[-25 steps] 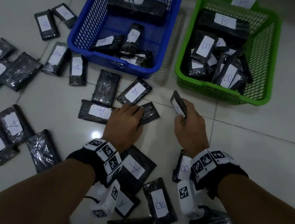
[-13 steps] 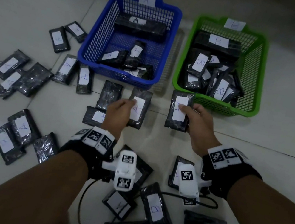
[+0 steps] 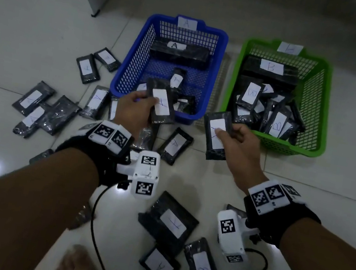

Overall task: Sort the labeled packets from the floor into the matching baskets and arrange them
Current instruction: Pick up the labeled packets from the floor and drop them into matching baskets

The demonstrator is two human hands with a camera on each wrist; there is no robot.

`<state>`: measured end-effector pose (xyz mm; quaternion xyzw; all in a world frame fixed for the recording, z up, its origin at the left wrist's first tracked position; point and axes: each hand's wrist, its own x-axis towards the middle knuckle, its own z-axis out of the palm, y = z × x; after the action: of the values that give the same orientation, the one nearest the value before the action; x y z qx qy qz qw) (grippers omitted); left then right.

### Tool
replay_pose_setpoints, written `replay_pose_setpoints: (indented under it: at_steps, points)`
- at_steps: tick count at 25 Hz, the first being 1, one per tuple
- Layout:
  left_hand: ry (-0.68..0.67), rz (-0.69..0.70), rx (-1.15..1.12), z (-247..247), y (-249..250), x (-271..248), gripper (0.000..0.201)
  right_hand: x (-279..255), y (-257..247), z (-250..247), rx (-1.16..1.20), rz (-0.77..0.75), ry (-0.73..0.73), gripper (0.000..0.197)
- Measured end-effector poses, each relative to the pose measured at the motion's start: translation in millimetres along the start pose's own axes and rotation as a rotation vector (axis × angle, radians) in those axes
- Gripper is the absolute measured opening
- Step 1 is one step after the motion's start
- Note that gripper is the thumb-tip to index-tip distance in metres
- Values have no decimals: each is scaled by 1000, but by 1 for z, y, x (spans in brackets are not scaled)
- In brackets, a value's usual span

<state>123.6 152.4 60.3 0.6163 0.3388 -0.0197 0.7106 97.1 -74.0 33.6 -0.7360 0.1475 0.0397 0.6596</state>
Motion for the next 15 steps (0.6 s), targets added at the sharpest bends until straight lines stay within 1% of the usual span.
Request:
replay_pose_setpoints:
  at_steps: [2,3,4,6,9,10,12,14,15]
  points:
    - [68,61,66,-1,19,33,24,8,-6,12,-28,-40,13,11]
    - [82,81,93,0,22,51,30,11,-8,17,-43,-57,15,16]
    - [67,98,115,1,25,73,32,16,-11,23,-62,-77,22,22]
    - [15,116,160,10,32,96,24,25,-14,37,-94,-110,59,31]
    - [-38,142,229,19,35,128,13,39,-14,58,-88,-145,118,34]
    - [-58,156,257,19,34,139,17,42,-15,65,-99,-160,137,33]
    - [-61,209,341,16,31,161,33,52,-18,81,-147,-181,162,34]
    - [-15,272,426,14,27,175,36,64,-22,97,-194,-169,169,36]
    - [10,304,498,13,27,174,37,70,-25,105,-211,-157,172,36]
